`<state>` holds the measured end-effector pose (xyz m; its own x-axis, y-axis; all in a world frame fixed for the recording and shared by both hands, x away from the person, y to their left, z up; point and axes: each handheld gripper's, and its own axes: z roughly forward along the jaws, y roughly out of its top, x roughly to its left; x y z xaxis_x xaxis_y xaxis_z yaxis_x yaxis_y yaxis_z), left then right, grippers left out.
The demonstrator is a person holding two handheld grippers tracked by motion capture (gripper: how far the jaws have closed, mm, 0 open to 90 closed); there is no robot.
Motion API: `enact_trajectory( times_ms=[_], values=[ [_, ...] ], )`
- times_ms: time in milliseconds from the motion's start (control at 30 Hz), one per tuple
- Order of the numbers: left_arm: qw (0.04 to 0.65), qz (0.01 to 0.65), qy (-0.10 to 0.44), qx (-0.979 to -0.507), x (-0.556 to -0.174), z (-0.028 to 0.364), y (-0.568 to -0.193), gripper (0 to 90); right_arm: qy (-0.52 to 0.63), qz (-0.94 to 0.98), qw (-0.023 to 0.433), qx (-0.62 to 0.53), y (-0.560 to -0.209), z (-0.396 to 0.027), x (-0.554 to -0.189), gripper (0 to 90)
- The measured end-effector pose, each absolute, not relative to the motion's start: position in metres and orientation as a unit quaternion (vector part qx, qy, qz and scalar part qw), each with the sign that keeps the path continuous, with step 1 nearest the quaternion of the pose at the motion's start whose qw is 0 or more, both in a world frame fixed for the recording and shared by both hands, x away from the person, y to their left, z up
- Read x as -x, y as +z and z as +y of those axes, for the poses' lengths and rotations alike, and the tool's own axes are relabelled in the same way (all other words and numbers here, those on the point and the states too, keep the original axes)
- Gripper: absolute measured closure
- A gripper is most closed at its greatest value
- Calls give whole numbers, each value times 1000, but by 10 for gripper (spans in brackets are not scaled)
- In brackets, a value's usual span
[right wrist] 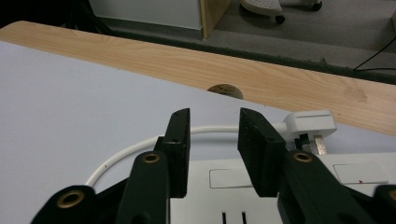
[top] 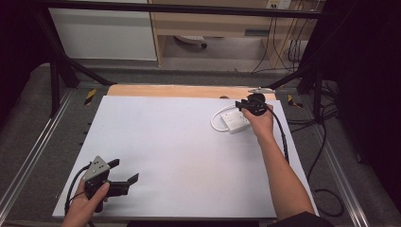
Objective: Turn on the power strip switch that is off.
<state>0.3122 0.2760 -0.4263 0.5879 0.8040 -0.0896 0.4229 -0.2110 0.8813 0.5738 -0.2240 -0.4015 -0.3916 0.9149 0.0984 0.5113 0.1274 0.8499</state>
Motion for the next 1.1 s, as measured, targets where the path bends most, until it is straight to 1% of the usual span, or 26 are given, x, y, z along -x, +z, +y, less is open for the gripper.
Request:
enact_trajectory(
  times_ms=[100, 333, 433, 633, 767, 833, 900, 1100],
  values=[
    [477, 407, 200, -753, -312, 276, -426, 61, 434, 711, 232, -502, -399, -223, -572, 568],
    [477, 407, 200, -753, -312, 276, -426, 61, 439, 708, 225, -506, -391, -225, -568, 395],
    [477, 407, 200, -753, -312, 276, -426, 61, 438, 710, 224, -504, -387, -225, -566, 335],
    [475, 406, 201, -754, -312, 275, -427, 61, 441, 709, 221, -503, -380, -229, -560, 271],
    [475, 407, 201, -754, -312, 276, -427, 61, 443, 713, 211, -501, -376, -230, -556, 228],
    [475, 407, 202, -753, -312, 276, -427, 61, 445, 713, 214, -498, -373, -230, -553, 201],
    [475, 407, 201, -753, -312, 276, -427, 61, 452, 708, 223, -495, -370, -231, -549, 192],
    [475, 407, 201, -754, -312, 275, -427, 61, 454, 706, 223, -496, -366, -235, -542, 122]
  ],
)
